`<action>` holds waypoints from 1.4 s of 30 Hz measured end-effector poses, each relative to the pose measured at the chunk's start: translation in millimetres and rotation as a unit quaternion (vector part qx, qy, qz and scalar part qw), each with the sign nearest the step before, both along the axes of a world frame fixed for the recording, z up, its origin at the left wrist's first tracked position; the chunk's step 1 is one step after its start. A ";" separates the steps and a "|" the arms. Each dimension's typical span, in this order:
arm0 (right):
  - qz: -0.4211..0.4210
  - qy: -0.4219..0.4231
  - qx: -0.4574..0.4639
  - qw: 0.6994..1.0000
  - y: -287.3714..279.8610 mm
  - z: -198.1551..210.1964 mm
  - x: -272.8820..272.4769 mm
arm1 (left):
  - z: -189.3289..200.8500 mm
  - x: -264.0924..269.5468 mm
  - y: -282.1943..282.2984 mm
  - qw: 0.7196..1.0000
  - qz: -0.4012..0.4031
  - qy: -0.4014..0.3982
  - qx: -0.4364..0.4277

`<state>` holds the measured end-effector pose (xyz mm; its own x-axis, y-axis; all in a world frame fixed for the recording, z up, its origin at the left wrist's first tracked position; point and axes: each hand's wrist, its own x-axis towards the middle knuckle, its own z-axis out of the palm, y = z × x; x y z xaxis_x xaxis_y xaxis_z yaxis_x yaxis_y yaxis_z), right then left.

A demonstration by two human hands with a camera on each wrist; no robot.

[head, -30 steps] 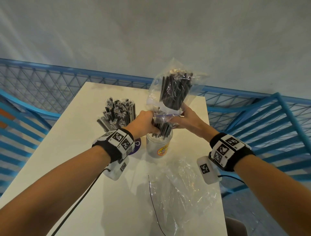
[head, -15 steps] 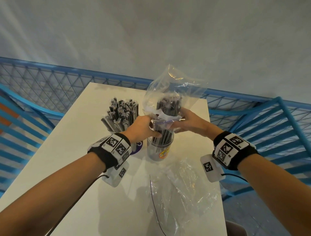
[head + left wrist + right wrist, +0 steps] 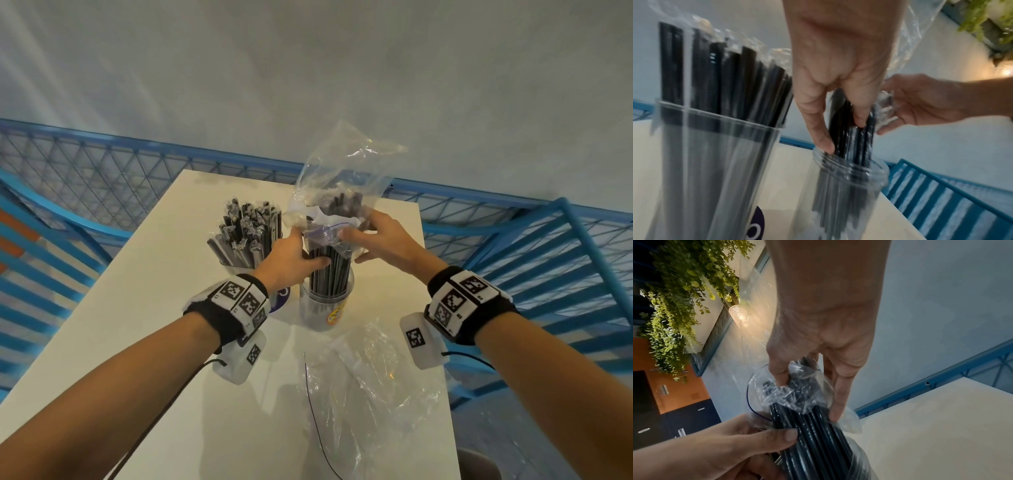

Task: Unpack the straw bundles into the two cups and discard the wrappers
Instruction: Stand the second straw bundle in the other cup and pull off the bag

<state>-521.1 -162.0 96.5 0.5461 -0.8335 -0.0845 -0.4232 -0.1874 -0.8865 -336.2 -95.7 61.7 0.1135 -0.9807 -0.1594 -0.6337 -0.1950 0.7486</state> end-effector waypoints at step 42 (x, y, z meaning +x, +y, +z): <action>-0.029 0.004 -0.035 0.999 -10.6 43.2 -10.7 | 59.1 7.5 2.5 0.997 -0.005 0.004 -0.077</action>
<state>-531.8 -172.6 139.7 0.4964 -0.8676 -0.0283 -0.4421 -0.2246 -0.8684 -328.6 -93.2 120.8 0.1036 -0.9946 -0.0085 -0.6291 -0.0721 0.7740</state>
